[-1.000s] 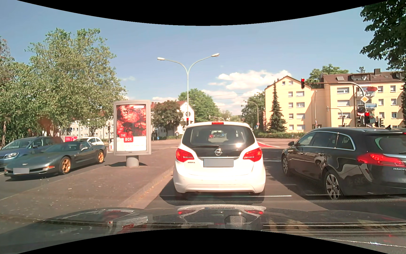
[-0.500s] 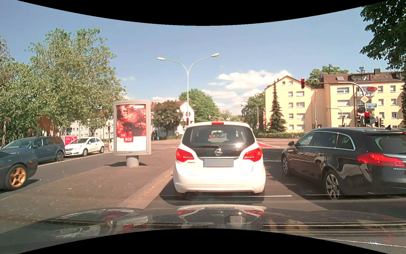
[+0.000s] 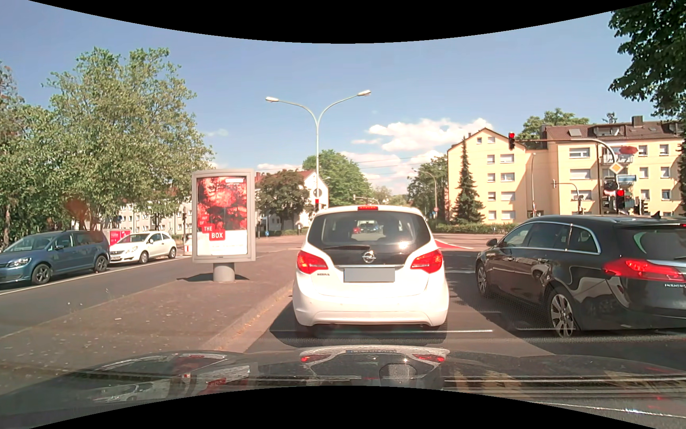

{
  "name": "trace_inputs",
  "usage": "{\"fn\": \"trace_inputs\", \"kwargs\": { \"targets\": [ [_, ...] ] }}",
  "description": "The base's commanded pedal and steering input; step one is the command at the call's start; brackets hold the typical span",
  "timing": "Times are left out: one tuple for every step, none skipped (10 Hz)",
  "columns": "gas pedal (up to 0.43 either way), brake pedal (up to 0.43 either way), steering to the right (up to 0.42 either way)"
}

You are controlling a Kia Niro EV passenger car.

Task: Follow the waypoints while adhering to traffic rules and regulations

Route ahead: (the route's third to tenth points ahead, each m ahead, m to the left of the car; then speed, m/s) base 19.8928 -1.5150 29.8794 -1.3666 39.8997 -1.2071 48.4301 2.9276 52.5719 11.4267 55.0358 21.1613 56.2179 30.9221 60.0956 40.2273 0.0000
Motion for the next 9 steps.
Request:
{"fn": "trace_inputs", "kwargs": {
  "targets": [
    [0.0,0.25,0.011],
    [0.0,0.25,0.011],
    [0.0,0.25,0.011],
    [0.0,0.25,0.011],
    [0.0,0.25,0.011],
    [0.0,0.25,0.011],
    [0.0,0.25,0.011],
    [0.0,0.25,0.011],
    [0.0,0.25,0.011]
  ]
}}
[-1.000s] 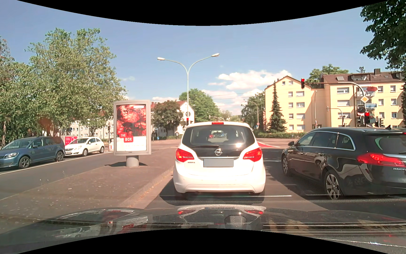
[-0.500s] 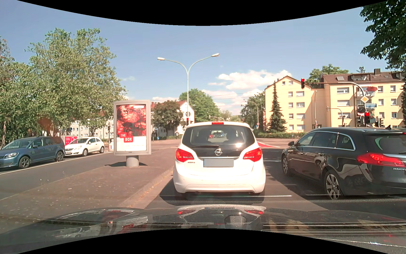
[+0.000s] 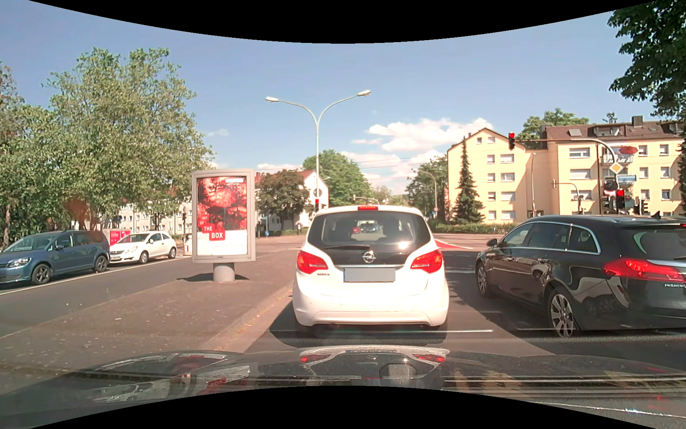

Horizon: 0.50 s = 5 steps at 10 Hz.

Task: Follow the waypoints while adhering to traffic rules and regulations

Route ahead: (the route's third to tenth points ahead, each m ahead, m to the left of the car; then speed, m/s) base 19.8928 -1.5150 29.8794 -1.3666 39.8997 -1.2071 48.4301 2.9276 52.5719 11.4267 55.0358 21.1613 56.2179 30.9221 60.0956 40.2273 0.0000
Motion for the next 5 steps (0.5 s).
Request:
{"fn": "trace_inputs", "kwargs": {
  "targets": [
    [0.0,0.25,0.011],
    [0.0,0.25,0.011],
    [0.0,0.25,0.011],
    [0.0,0.25,0.011],
    [0.0,0.25,0.011]
  ]
}}
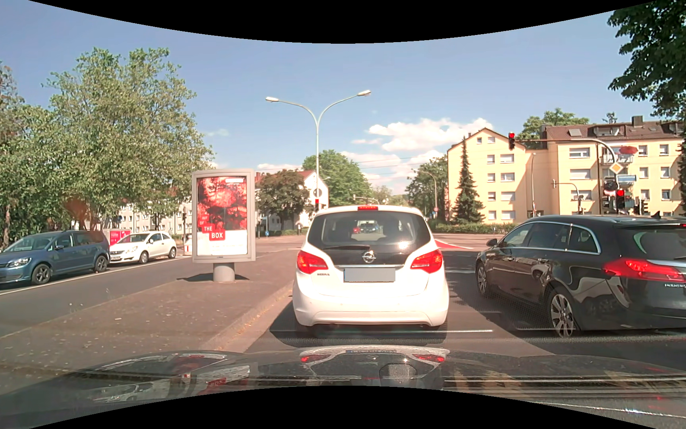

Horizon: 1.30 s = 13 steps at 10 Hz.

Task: Follow the waypoints while adhering to traffic rules and regulations

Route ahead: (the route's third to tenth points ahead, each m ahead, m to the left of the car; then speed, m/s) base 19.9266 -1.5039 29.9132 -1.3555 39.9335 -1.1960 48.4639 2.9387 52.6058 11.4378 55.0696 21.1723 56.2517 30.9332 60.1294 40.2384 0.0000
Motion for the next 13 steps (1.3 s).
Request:
{"fn": "trace_inputs", "kwargs": {
  "targets": [
    [0.0,0.25,0.011],
    [0.0,0.25,0.011],
    [0.0,0.25,0.011],
    [0.0,0.25,0.011],
    [0.0,0.25,0.011],
    [0.0,0.25,0.011],
    [0.0,0.25,0.011],
    [0.0,0.25,0.011],
    [0.0,0.25,0.011],
    [0.0,0.25,0.011],
    [0.0,0.25,0.011],
    [0.0,0.25,0.011],
    [0.0,0.25,0.011]
  ]
}}
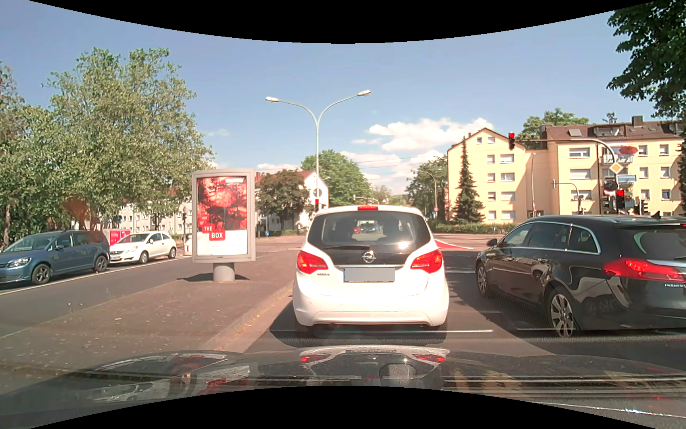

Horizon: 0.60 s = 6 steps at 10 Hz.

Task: Follow the waypoints while adhering to traffic rules and regulations

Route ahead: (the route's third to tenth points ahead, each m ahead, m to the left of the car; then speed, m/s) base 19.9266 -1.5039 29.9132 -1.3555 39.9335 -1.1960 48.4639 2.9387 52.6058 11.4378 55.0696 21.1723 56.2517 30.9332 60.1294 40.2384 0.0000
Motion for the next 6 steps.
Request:
{"fn": "trace_inputs", "kwargs": {
  "targets": [
    [0.0,0.25,0.011],
    [0.0,0.25,0.011],
    [0.0,0.25,0.011],
    [0.0,0.25,0.011],
    [0.0,0.25,0.011],
    [0.0,0.25,0.011]
  ]
}}
